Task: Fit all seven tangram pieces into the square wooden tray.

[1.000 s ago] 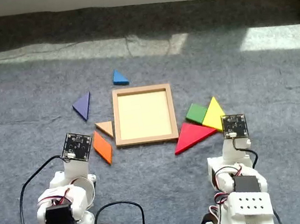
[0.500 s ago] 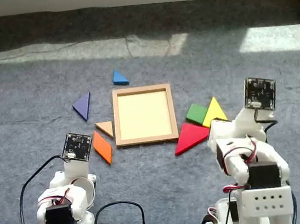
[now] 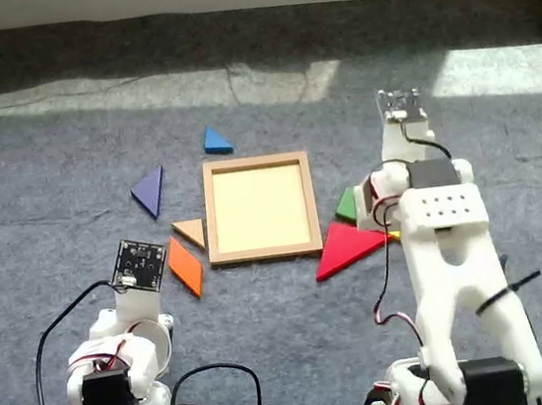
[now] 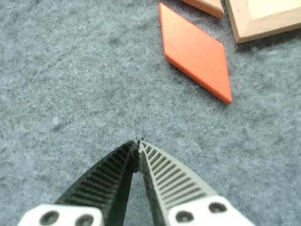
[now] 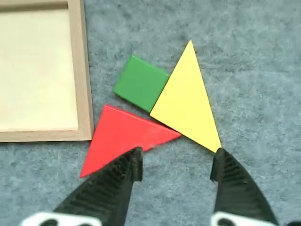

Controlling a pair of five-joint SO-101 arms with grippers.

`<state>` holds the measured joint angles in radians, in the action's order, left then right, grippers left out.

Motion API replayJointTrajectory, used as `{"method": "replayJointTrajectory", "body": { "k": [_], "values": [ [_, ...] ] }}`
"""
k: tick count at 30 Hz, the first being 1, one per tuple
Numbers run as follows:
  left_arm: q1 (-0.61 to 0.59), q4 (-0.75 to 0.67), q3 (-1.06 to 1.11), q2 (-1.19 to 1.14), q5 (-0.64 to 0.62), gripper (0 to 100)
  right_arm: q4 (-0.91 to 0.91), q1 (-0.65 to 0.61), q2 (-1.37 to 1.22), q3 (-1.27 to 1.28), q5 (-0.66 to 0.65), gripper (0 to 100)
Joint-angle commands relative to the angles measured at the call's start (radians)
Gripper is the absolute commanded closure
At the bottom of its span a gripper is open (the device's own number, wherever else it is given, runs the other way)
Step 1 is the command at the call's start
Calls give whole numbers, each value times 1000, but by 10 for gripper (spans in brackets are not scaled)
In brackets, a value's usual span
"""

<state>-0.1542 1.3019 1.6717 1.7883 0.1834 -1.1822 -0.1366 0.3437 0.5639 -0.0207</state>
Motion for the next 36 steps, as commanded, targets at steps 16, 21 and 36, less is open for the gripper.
{"method": "replayJointTrajectory", "body": {
  "k": [16, 21, 36],
  "values": [
    [-13, -44, 19, 31, -5, 995, -2, -12, -579, -427, -226, 741],
    [-13, -46, 21, 31, -5, 995, -25, 33, -588, -426, -258, 655],
    [-13, -46, 22, 31, -5, 995, -85, 36, -719, -440, -318, 605]
  ]
}}
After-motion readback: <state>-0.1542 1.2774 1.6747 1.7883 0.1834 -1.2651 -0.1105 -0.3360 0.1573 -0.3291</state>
